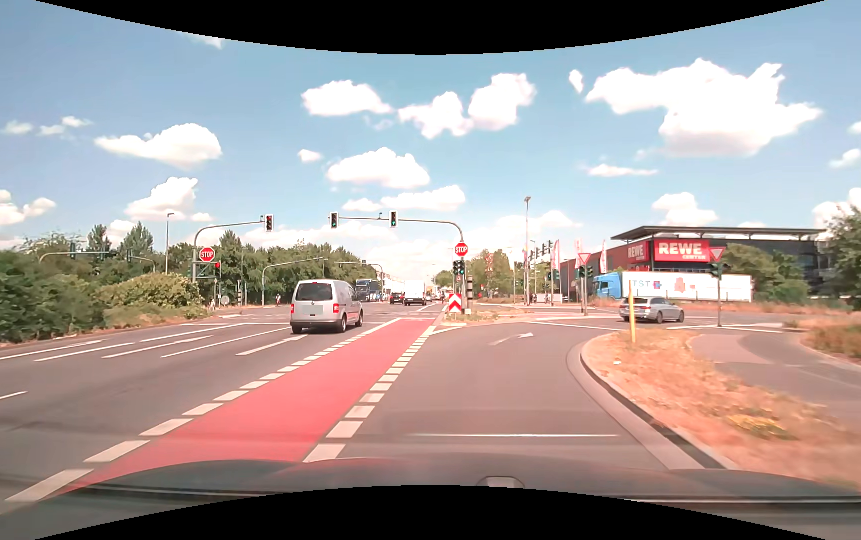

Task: Follow the waypoints while adhering to traffic rules and regulations

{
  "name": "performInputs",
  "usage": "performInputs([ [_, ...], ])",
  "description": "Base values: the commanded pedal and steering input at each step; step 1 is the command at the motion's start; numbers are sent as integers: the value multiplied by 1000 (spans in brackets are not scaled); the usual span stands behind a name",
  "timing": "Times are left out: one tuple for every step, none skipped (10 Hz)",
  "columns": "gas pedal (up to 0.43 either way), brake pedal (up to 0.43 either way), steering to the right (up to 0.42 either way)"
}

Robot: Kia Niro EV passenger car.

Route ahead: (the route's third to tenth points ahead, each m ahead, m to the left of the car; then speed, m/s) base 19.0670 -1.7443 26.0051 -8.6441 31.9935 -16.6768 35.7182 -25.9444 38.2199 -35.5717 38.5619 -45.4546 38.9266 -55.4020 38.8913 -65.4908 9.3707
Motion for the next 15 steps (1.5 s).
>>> performInputs([
  [0, 232, 29],
  [0, 226, 35],
  [0, 232, 43],
  [0, 232, 50],
  [0, 232, 58],
  [0, 226, 65],
  [0, 226, 76],
  [0, 226, 87],
  [0, 226, 95],
  [0, 226, 103],
  [0, 213, 109],
  [0, 201, 114],
  [0, 189, 123],
  [0, 183, 131],
  [0, 183, 139],
])
